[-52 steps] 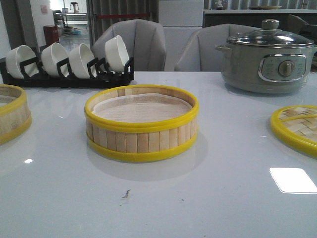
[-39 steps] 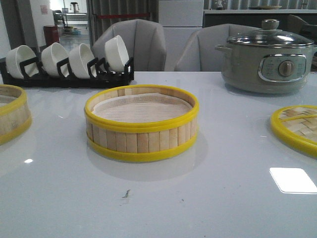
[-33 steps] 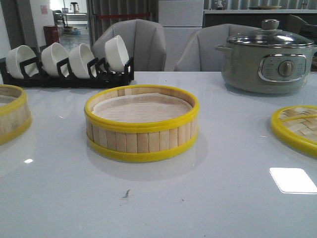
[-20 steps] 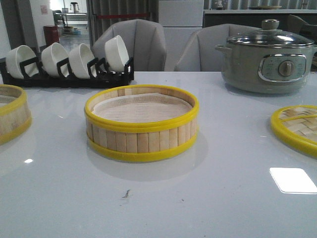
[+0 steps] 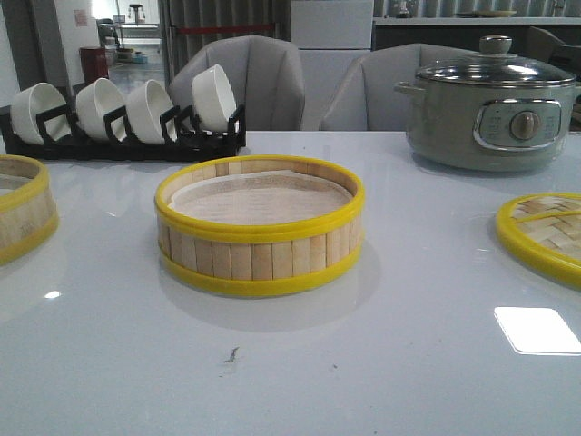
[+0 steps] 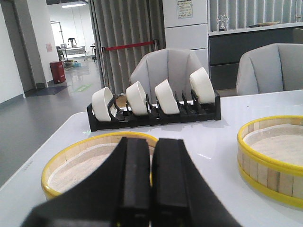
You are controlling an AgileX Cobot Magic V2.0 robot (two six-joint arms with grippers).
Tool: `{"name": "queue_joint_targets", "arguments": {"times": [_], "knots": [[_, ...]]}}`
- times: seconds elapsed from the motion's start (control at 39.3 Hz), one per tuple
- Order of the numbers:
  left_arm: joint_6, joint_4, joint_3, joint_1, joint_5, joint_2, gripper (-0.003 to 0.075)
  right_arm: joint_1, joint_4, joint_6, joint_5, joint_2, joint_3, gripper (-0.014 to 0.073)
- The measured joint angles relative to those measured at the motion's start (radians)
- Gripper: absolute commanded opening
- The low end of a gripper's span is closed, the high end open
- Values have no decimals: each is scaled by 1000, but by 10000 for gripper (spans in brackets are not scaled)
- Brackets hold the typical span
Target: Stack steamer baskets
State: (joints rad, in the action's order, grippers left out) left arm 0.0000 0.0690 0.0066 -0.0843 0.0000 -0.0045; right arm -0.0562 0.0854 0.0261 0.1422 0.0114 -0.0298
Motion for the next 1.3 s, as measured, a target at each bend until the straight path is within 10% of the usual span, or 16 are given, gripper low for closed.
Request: {"name": "queue_joint_targets", "arguments": {"times": [0.56,1.07,1.3], "knots": [[0,-120,-90,-16,19,48,85,0,0,2,0,0,0,66],[7,50,-1231,-67,566,895,85,0,0,2,0,0,0,66],[11,62,-1471,-69,828,1100,85,0,0,2,0,0,0,66]]}}
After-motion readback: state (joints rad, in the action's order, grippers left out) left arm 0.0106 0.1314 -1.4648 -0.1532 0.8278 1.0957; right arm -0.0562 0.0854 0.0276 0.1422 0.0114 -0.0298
